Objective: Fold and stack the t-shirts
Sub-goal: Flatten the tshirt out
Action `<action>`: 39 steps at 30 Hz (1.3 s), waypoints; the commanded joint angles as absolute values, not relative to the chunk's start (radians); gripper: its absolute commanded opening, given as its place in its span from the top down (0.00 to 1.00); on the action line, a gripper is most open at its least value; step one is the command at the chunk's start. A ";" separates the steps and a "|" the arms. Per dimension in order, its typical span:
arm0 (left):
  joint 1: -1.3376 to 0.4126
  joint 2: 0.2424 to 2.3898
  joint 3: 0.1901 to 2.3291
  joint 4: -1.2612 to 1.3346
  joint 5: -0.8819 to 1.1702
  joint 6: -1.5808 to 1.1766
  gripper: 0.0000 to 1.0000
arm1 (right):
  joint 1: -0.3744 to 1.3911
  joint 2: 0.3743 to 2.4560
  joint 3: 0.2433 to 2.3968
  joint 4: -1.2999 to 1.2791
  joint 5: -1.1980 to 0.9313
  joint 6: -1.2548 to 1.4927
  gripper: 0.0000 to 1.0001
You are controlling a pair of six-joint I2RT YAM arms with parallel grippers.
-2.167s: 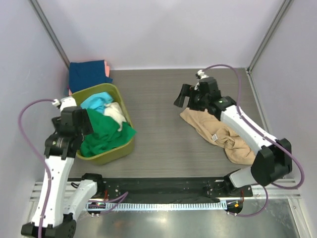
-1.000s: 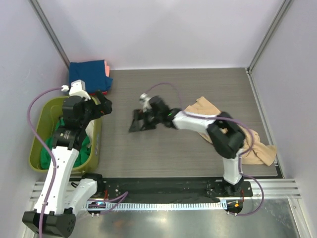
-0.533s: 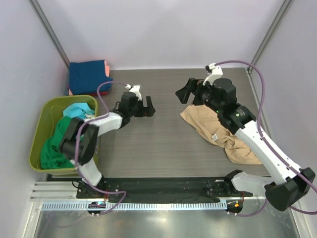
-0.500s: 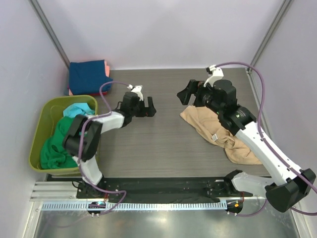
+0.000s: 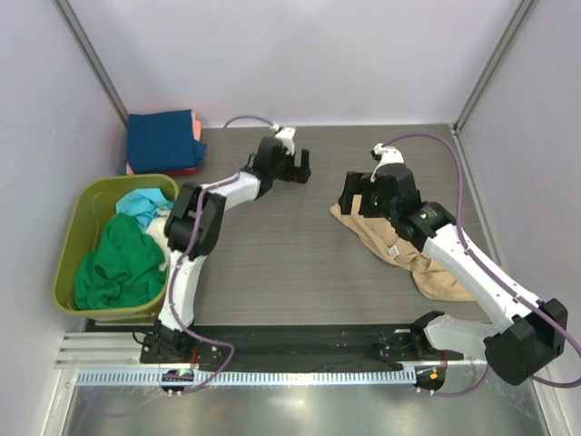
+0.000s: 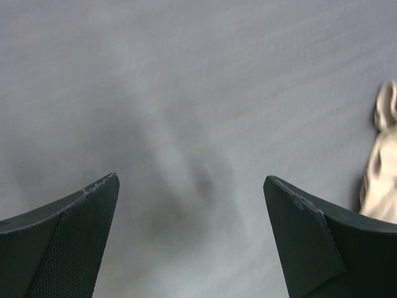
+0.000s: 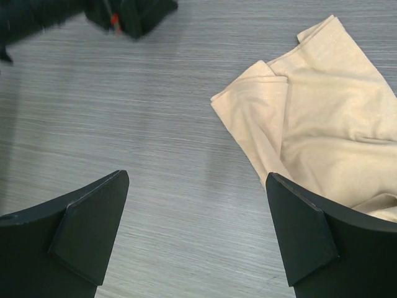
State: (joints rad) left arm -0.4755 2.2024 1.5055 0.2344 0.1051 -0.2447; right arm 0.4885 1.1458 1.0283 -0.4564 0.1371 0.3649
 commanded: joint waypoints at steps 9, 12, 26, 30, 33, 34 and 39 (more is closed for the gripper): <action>-0.433 2.570 2.216 -0.421 0.348 -0.241 0.00 | 0.479 1.170 1.074 -0.423 0.207 0.324 0.00; -0.434 2.373 1.877 -0.159 0.310 -0.250 0.00 | 0.476 1.160 1.062 -0.425 0.244 0.321 0.00; -0.451 1.714 1.289 0.152 0.069 -0.382 0.00 | 0.237 1.577 1.276 -0.477 0.210 0.388 0.01; -0.451 1.602 1.238 0.060 0.083 -0.362 0.00 | 0.186 1.791 1.432 -0.483 0.260 0.387 0.05; -0.451 1.502 1.160 0.055 0.086 -0.394 0.01 | 0.184 1.920 1.541 -0.483 0.273 0.379 0.06; -0.451 1.479 1.145 0.046 0.089 -0.400 0.01 | 0.184 1.992 1.569 -0.483 0.265 0.379 0.06; -0.451 1.297 1.088 -0.093 0.008 -0.419 0.00 | 0.186 2.126 1.689 -0.515 0.210 0.390 0.14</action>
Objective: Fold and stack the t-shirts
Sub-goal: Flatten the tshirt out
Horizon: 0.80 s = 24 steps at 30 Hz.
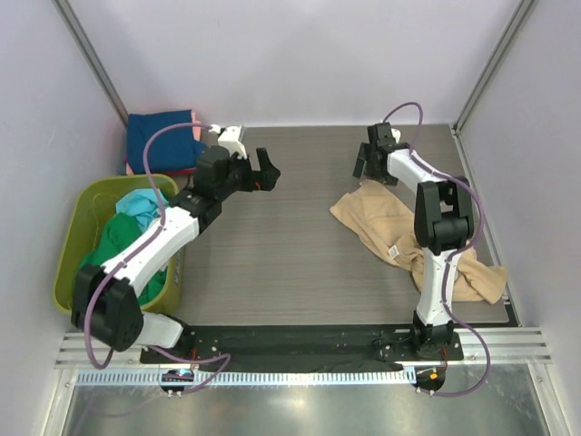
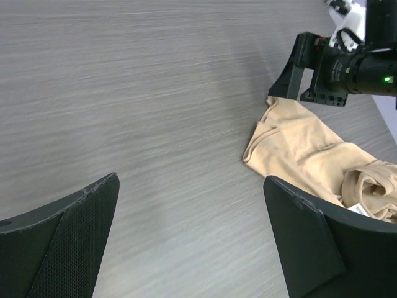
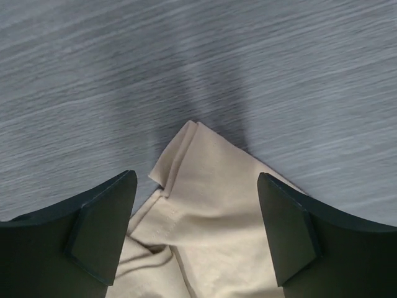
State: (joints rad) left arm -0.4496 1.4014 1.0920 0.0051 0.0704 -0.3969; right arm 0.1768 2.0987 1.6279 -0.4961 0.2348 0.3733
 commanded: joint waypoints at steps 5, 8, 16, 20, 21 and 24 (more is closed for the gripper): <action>-0.453 1.122 1.039 -0.196 -0.072 -0.394 0.00 | 0.224 2.177 1.686 -0.494 0.089 0.396 0.52; -0.451 1.062 1.025 -0.225 -0.103 -0.385 0.00 | 0.278 2.203 1.693 -0.480 0.023 0.400 0.72; -0.449 0.939 1.019 -0.362 -0.170 -0.359 0.00 | 0.524 2.221 1.821 -0.417 -0.182 0.448 0.99; -0.449 0.885 1.017 -0.387 -0.215 -0.350 0.00 | 0.650 2.203 2.031 -0.416 -0.245 0.430 0.81; -0.451 0.882 1.019 -0.394 -0.224 -0.347 0.00 | 0.664 2.195 2.052 -0.414 -0.244 0.431 0.55; -0.449 0.909 1.040 -0.434 -0.221 -0.350 0.00 | 0.654 2.129 2.051 -0.423 -0.134 0.431 0.21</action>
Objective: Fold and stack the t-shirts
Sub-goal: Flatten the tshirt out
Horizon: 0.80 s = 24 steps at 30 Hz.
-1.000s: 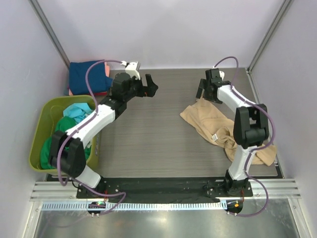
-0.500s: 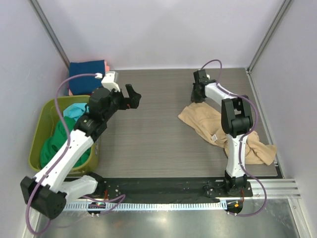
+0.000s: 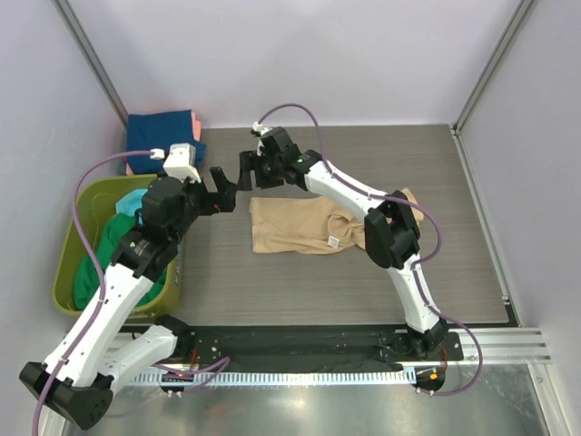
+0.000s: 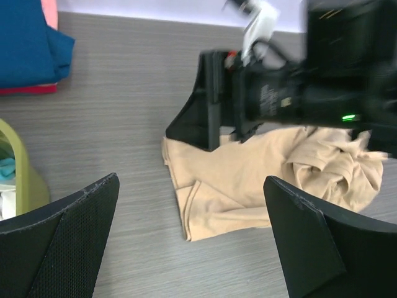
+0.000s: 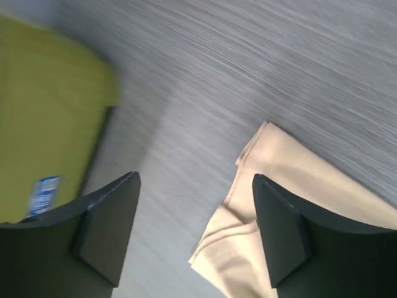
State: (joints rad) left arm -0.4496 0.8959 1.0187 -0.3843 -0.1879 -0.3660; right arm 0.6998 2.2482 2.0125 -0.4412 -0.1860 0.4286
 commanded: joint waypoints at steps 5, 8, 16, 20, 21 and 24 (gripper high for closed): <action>-0.449 1.000 1.039 -0.457 -0.195 -0.406 0.00 | 0.488 1.875 1.778 -0.422 -0.008 0.443 0.17; -0.449 1.077 1.022 -0.408 -0.166 -0.471 0.00 | 0.316 1.767 1.587 -0.434 -0.024 0.486 0.20; -0.474 1.236 1.009 -0.324 -0.117 -0.601 0.05 | 0.230 1.524 1.251 -0.555 0.019 0.457 0.42; -0.498 1.264 0.898 -0.308 -0.115 -0.667 0.05 | 0.233 1.485 1.117 -0.536 -0.056 0.459 0.49; -0.502 1.269 0.870 -0.298 -0.112 -0.681 0.05 | 0.235 1.486 1.100 -0.526 -0.067 0.457 0.48; -0.509 1.291 0.789 -0.229 -0.081 -0.713 0.04 | 0.244 1.514 1.081 -0.491 -0.098 0.453 0.41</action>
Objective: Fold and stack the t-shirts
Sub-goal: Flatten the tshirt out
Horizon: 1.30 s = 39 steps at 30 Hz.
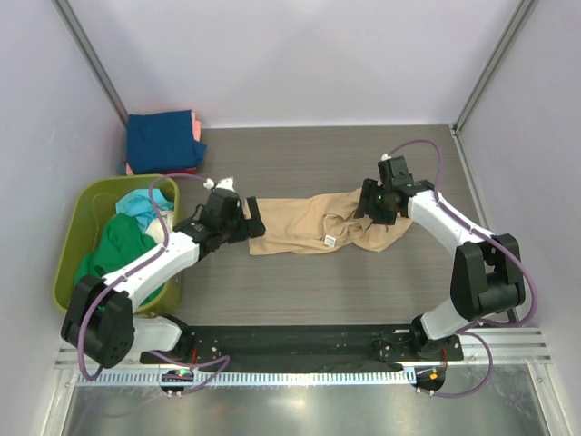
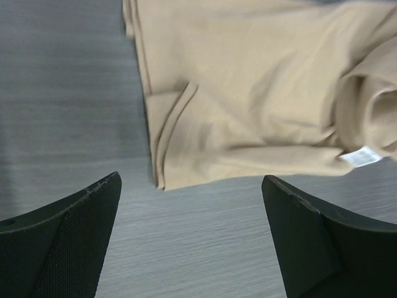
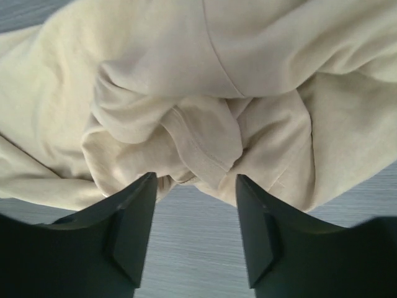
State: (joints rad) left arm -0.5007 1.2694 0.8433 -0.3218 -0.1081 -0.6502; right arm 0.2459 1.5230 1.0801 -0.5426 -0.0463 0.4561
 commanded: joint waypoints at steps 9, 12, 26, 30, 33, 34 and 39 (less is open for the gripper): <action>-0.496 1.388 0.817 -0.135 -0.198 -0.675 0.00 | 0.267 1.563 1.253 -0.508 0.044 0.430 0.24; -0.463 1.485 0.883 -0.123 -0.172 -0.664 0.00 | 0.262 1.635 1.322 -0.566 0.130 0.420 0.19; -0.400 1.766 1.083 -0.063 -0.094 -0.629 0.00 | -0.074 1.900 1.476 -0.505 0.048 0.390 0.12; -0.397 1.787 1.088 -0.055 -0.077 -0.627 0.00 | -0.075 1.992 1.548 -0.483 0.015 0.374 0.12; -0.394 1.789 1.091 -0.057 -0.075 -0.623 0.00 | -0.078 2.069 1.600 -0.477 -0.027 0.376 0.16; -0.388 1.789 1.089 -0.057 -0.077 -0.621 0.00 | -0.078 2.081 1.609 -0.473 -0.038 0.379 0.17; -0.367 1.810 1.097 -0.054 -0.071 -0.612 0.00 | -0.080 2.117 1.589 -0.450 -0.014 0.373 0.30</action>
State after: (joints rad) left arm -0.3862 1.7931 1.0603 -0.1005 -0.0784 -0.6350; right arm -0.0761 2.1143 1.5738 -0.4820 -0.0067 0.3878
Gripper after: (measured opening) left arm 0.996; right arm 0.734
